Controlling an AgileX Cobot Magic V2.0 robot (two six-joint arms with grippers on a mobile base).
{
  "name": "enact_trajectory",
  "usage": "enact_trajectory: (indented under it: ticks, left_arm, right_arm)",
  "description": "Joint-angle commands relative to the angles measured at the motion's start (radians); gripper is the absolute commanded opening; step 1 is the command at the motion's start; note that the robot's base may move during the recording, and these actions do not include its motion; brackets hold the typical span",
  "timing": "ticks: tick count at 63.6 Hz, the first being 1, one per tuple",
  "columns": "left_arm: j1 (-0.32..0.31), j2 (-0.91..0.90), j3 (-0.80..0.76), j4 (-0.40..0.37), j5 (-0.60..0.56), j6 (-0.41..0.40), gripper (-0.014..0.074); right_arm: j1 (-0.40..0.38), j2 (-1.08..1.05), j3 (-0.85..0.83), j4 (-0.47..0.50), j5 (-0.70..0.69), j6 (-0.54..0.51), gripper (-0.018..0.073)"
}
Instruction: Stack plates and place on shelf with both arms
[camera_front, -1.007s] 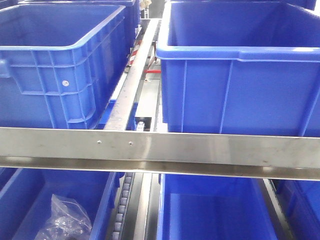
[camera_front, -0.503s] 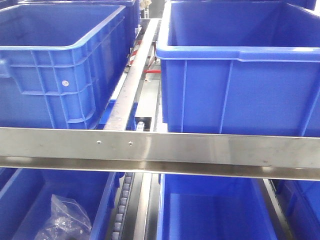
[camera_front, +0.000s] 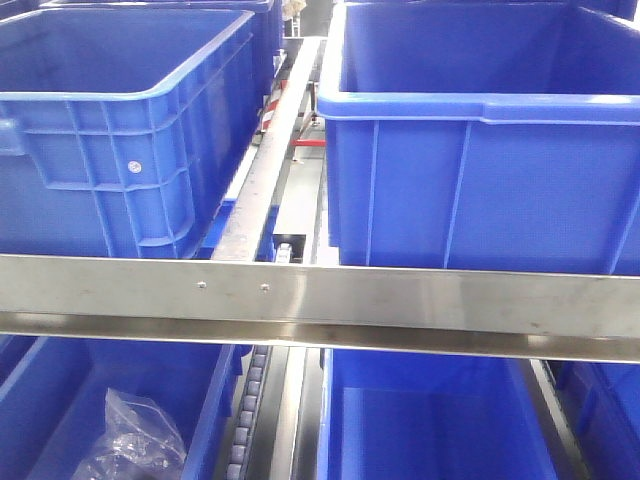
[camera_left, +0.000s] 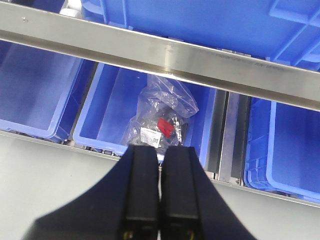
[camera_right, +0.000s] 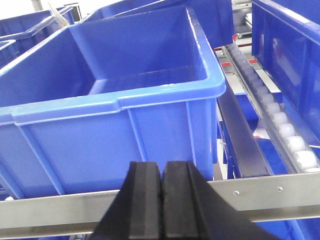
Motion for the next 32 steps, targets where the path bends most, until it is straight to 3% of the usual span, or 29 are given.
enact_trajectory:
  ticks: [1,32]
  left_arm:
    - [0.003,0.004,-0.028,0.009,-0.064,-0.011,0.0096]
    - [0.003,0.004,-0.028,0.009,-0.064,-0.011,0.0096]
  right_arm:
    - [-0.001,-0.018,0.003,0.0,-0.109,0.0,0.0048]
    - [-0.002,-0.018,0.002,0.0,-0.082,-0.029,0.0048]
